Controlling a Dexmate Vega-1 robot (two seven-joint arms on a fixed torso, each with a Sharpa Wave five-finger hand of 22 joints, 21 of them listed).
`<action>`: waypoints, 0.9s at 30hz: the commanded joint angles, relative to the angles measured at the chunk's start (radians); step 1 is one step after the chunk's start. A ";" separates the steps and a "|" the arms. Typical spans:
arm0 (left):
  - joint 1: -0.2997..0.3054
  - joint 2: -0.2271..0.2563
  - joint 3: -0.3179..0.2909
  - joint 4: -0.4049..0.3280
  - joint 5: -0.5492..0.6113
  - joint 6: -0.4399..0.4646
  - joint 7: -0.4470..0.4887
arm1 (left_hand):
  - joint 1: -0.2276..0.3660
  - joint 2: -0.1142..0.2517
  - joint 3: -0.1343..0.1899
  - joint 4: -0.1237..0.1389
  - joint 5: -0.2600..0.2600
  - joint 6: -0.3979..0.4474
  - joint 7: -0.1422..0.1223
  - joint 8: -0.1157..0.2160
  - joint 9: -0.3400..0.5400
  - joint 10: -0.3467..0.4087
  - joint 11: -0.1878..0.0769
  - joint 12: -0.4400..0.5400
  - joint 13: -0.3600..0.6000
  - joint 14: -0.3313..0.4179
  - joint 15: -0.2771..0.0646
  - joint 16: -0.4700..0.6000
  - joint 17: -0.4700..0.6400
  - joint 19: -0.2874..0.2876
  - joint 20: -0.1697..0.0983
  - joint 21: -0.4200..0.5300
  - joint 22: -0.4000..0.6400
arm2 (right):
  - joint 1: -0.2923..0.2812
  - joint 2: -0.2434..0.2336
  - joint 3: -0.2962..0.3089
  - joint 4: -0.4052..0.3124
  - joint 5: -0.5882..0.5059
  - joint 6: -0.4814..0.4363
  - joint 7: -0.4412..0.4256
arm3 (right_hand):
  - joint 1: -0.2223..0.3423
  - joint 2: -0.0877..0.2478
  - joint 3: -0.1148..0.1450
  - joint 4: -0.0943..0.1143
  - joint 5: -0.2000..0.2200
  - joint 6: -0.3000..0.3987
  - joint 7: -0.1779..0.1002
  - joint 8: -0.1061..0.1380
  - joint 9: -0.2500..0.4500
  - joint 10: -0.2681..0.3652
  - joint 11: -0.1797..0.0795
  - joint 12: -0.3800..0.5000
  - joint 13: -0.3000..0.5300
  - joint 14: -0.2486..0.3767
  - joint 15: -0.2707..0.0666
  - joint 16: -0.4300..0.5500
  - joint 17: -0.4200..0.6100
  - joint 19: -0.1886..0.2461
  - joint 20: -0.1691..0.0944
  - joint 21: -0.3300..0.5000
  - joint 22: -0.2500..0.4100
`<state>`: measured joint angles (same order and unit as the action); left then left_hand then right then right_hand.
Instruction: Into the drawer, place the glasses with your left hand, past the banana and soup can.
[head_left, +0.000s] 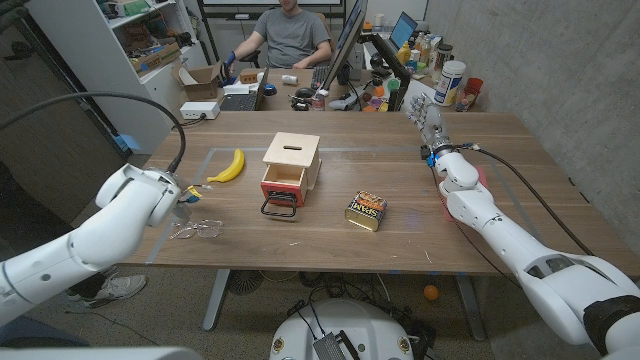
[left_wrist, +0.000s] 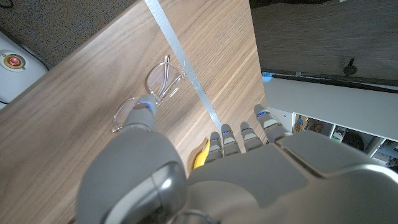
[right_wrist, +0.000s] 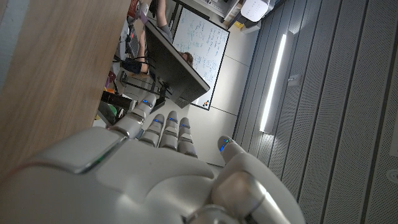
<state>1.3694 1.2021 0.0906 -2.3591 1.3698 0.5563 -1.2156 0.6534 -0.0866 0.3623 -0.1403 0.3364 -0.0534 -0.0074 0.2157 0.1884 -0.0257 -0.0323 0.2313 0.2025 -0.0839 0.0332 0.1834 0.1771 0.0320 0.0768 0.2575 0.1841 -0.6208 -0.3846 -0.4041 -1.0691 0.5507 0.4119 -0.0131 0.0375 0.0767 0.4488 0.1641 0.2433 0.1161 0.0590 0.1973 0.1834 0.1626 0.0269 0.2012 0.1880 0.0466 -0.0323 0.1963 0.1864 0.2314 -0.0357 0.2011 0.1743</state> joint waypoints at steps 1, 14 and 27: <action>-0.025 -0.035 0.044 0.044 0.012 -0.043 0.034 | 0.009 0.003 -0.002 0.004 -0.003 0.006 0.001 -0.005 0.004 -0.010 0.000 -0.005 0.005 -0.004 -0.004 0.001 -0.001 0.010 0.004 -0.007 0.001 | 0.016 0.011 -0.007 0.030 -0.004 0.011 0.009 | -0.005 0.071 0.005 -0.001 -0.002 0.009 -0.002 -0.003 0.002 0.008 0.001 -0.004 0.003 0.011 0.000 -0.004 0.000 0.008 -0.029 0.002 0.001; -0.044 -0.044 0.112 0.073 0.019 -0.049 0.060 | 0.015 0.011 -0.009 0.008 -0.008 0.004 0.004 -0.010 0.004 -0.028 0.003 -0.013 0.005 -0.015 -0.007 -0.001 -0.001 0.016 -0.001 -0.011 0.001 | 0.023 0.010 -0.009 0.044 -0.003 0.013 0.020 | -0.005 0.071 0.005 -0.001 -0.002 0.009 -0.003 -0.003 0.002 0.009 0.001 -0.005 0.003 0.011 0.001 -0.004 0.000 0.008 -0.029 0.002 0.001; -0.045 -0.064 0.159 0.096 0.020 -0.030 0.122 | 0.023 0.021 -0.017 0.012 -0.015 -0.008 0.005 -0.017 0.005 -0.032 0.003 -0.014 0.006 -0.017 -0.008 0.001 -0.001 0.031 0.000 -0.011 0.002 | 0.021 0.002 -0.005 0.040 0.003 0.019 0.035 | -0.005 0.071 0.006 -0.001 -0.002 0.010 -0.003 -0.003 0.002 0.010 0.002 -0.004 0.003 0.013 0.000 -0.004 0.000 0.007 -0.029 0.002 0.001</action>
<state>1.3291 1.1548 0.2057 -2.2863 1.3841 0.5119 -1.1398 0.6666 -0.0735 0.3500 -0.1280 0.3251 -0.0557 -0.0021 0.1999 0.1883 -0.0530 -0.0304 0.2179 0.2074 -0.0926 0.0246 0.1835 0.1771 0.0560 0.0717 0.2473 0.1839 -0.5990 -0.3758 -0.4115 -1.0270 0.5474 0.4264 0.0104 0.0375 0.0767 0.4487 0.1641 0.2432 0.1161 0.0590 0.1973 0.1833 0.1625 0.0268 0.2012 0.1880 0.0502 -0.0287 0.1922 0.1864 0.2314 -0.0357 0.2011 0.1747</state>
